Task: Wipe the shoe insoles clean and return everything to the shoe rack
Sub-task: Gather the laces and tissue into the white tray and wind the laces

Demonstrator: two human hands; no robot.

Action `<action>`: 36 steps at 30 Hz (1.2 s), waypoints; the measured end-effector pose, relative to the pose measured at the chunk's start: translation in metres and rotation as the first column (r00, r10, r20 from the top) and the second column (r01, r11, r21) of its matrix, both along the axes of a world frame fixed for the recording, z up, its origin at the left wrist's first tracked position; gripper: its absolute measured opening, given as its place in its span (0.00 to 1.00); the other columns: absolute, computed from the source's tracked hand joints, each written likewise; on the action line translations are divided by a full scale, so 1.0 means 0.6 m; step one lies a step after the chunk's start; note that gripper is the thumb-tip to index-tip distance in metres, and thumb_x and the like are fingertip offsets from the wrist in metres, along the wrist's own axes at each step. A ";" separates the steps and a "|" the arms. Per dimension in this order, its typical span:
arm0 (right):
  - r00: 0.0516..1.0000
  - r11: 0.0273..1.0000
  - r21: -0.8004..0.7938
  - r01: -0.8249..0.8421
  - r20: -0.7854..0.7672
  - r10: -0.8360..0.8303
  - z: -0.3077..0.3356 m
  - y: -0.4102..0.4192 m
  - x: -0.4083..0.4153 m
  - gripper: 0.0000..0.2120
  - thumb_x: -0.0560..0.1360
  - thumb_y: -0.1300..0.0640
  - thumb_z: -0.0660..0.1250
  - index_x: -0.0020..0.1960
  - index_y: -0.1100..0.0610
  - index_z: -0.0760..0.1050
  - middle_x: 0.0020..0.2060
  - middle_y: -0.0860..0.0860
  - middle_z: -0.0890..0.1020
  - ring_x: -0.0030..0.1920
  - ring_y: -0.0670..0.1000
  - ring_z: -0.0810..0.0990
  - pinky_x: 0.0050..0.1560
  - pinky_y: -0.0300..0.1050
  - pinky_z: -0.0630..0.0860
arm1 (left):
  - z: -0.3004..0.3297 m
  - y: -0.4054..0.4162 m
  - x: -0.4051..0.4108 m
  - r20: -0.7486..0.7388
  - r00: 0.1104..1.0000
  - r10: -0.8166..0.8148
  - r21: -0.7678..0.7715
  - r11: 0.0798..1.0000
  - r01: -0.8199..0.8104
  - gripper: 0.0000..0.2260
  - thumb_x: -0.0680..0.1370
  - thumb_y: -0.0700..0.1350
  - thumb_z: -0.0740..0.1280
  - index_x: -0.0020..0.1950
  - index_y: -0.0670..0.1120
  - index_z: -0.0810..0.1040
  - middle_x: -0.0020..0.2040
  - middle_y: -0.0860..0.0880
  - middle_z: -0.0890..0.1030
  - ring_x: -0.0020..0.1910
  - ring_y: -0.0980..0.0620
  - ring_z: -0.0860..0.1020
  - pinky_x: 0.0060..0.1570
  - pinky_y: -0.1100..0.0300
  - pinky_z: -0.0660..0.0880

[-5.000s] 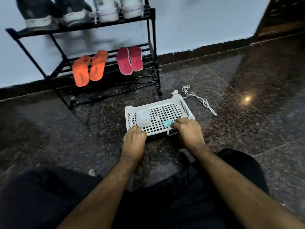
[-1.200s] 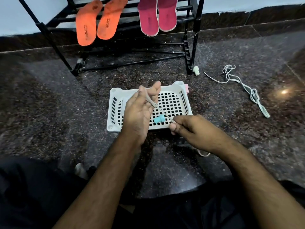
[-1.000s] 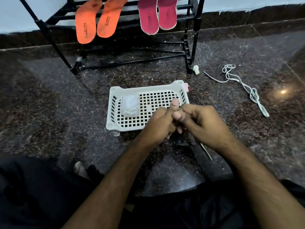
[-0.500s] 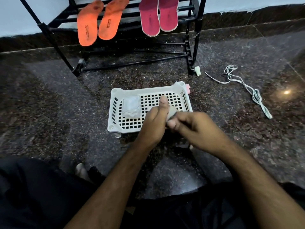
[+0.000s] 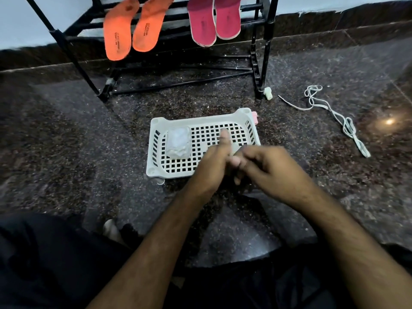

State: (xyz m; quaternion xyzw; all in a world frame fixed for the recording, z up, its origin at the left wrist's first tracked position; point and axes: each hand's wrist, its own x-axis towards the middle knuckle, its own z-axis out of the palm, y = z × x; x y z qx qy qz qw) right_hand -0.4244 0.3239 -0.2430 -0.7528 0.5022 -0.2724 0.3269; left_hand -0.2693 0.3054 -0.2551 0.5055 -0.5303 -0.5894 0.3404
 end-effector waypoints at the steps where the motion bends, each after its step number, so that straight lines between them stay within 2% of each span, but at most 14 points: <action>1: 0.995 0.997 -0.033 0.074 0.064 -0.072 0.006 -0.003 -0.006 0.13 0.79 0.44 0.66 0.41 0.51 0.79 0.33 0.44 0.82 0.37 0.42 0.81 0.42 0.51 0.79 | -0.001 0.004 -0.008 -0.012 0.998 -0.059 0.021 0.998 0.059 0.33 0.84 0.63 0.47 0.36 0.44 0.78 0.25 0.48 0.76 0.24 0.50 0.72 0.29 0.59 0.69; 3: 0.960 0.980 -0.017 0.196 0.207 -0.189 0.011 -0.006 -0.011 0.11 0.76 0.44 0.70 0.40 0.49 0.82 0.35 0.46 0.82 0.36 0.45 0.81 0.43 0.56 0.79 | 0.001 0.009 -0.021 -0.109 0.990 -0.090 0.092 0.991 0.100 0.31 0.84 0.62 0.49 0.37 0.39 0.74 0.22 0.52 0.69 0.20 0.54 0.62 0.29 0.57 0.59; 5: 0.920 0.965 0.022 0.262 0.295 -0.257 0.007 -0.006 -0.005 0.09 0.73 0.46 0.74 0.39 0.50 0.84 0.36 0.47 0.81 0.35 0.48 0.81 0.42 0.56 0.79 | -0.001 0.007 -0.026 -0.204 0.978 -0.049 0.160 0.984 0.083 0.32 0.83 0.63 0.51 0.35 0.37 0.68 0.23 0.51 0.63 0.20 0.55 0.57 0.30 0.52 0.52; 8: 0.862 0.938 0.091 0.336 0.371 -0.344 -0.005 -0.008 0.010 0.08 0.72 0.46 0.75 0.43 0.51 0.84 0.37 0.49 0.83 0.33 0.55 0.81 0.38 0.58 0.80 | -0.004 0.007 -0.021 -0.242 0.970 0.030 0.252 0.967 0.033 0.28 0.83 0.62 0.54 0.28 0.47 0.62 0.21 0.51 0.58 0.19 0.55 0.55 0.28 0.57 0.54; 11: 0.816 0.920 0.199 0.337 0.426 -0.391 -0.017 -0.012 0.009 0.06 0.75 0.52 0.74 0.45 0.55 0.84 0.35 0.51 0.85 0.33 0.50 0.78 0.36 0.52 0.77 | 0.000 0.008 -0.015 -0.316 0.945 0.079 0.302 0.953 0.021 0.28 0.82 0.62 0.56 0.26 0.49 0.61 0.20 0.52 0.57 0.18 0.55 0.55 0.26 0.60 0.57; 13: 0.839 0.928 0.206 0.310 0.400 -0.369 -0.023 -0.013 0.008 0.07 0.77 0.53 0.71 0.45 0.55 0.84 0.36 0.51 0.85 0.35 0.48 0.79 0.40 0.50 0.78 | 0.002 0.007 -0.013 -0.366 0.923 0.118 0.308 0.952 0.000 0.28 0.82 0.62 0.56 0.27 0.49 0.61 0.20 0.52 0.57 0.18 0.55 0.55 0.26 0.60 0.58; 16: 0.873 0.942 0.202 0.268 0.362 -0.326 -0.027 -0.010 0.015 0.12 0.79 0.48 0.66 0.48 0.53 0.85 0.41 0.48 0.87 0.42 0.49 0.84 0.49 0.57 0.81 | -0.002 0.000 -0.009 -0.422 0.890 0.172 0.302 0.952 -0.041 0.27 0.82 0.62 0.55 0.28 0.48 0.62 0.21 0.52 0.57 0.18 0.56 0.55 0.25 0.62 0.60; 20: 0.931 0.949 0.174 0.264 0.211 -0.297 -0.033 -0.005 0.023 0.13 0.76 0.39 0.65 0.50 0.44 0.85 0.44 0.46 0.85 0.45 0.48 0.84 0.52 0.56 0.80 | -0.007 -0.003 -0.005 -0.428 0.876 0.222 0.302 0.949 -0.092 0.27 0.82 0.64 0.55 0.29 0.49 0.62 0.21 0.53 0.57 0.19 0.56 0.55 0.26 0.61 0.60; 22: 0.930 0.949 0.188 0.254 0.221 -0.293 -0.031 -0.007 0.020 0.16 0.73 0.37 0.66 0.50 0.45 0.85 0.43 0.47 0.85 0.45 0.50 0.85 0.51 0.57 0.80 | -0.005 -0.002 -0.005 -0.430 0.876 0.220 0.292 0.952 -0.096 0.26 0.82 0.64 0.55 0.29 0.49 0.63 0.22 0.52 0.57 0.19 0.55 0.55 0.26 0.61 0.61; 24: 0.934 0.953 0.185 0.242 0.222 -0.280 -0.027 -0.010 0.016 0.14 0.73 0.40 0.68 0.49 0.47 0.86 0.42 0.48 0.85 0.44 0.54 0.84 0.50 0.58 0.80 | -0.004 -0.002 -0.005 -0.433 0.876 0.212 0.270 0.958 -0.098 0.26 0.82 0.64 0.54 0.29 0.49 0.64 0.22 0.52 0.57 0.20 0.55 0.55 0.26 0.61 0.62; 27: 0.948 0.955 0.110 0.276 0.131 -0.289 -0.025 -0.010 0.010 0.07 0.77 0.48 0.70 0.48 0.48 0.86 0.41 0.46 0.84 0.43 0.48 0.83 0.48 0.51 0.80 | -0.005 -0.002 -0.006 -0.429 0.882 0.193 0.248 0.965 -0.090 0.26 0.82 0.63 0.55 0.30 0.48 0.66 0.23 0.51 0.59 0.20 0.54 0.57 0.28 0.60 0.64; 31: 0.929 0.930 0.032 0.366 0.043 -0.367 -0.023 -0.008 0.017 0.07 0.77 0.47 0.70 0.47 0.47 0.86 0.41 0.44 0.83 0.42 0.43 0.82 0.45 0.42 0.77 | -0.003 -0.004 -0.005 -0.465 0.865 0.188 0.266 0.962 -0.066 0.25 0.84 0.60 0.54 0.33 0.47 0.67 0.22 0.52 0.62 0.20 0.55 0.60 0.27 0.61 0.66; 36: 0.878 0.878 -0.015 0.478 0.035 -0.477 -0.016 -0.002 0.026 0.09 0.76 0.49 0.70 0.41 0.51 0.85 0.38 0.45 0.81 0.37 0.42 0.79 0.37 0.39 0.71 | 0.004 -0.016 0.010 -0.509 0.855 0.104 0.318 0.945 0.074 0.16 0.84 0.46 0.54 0.37 0.45 0.70 0.26 0.49 0.69 0.26 0.52 0.69 0.35 0.58 0.74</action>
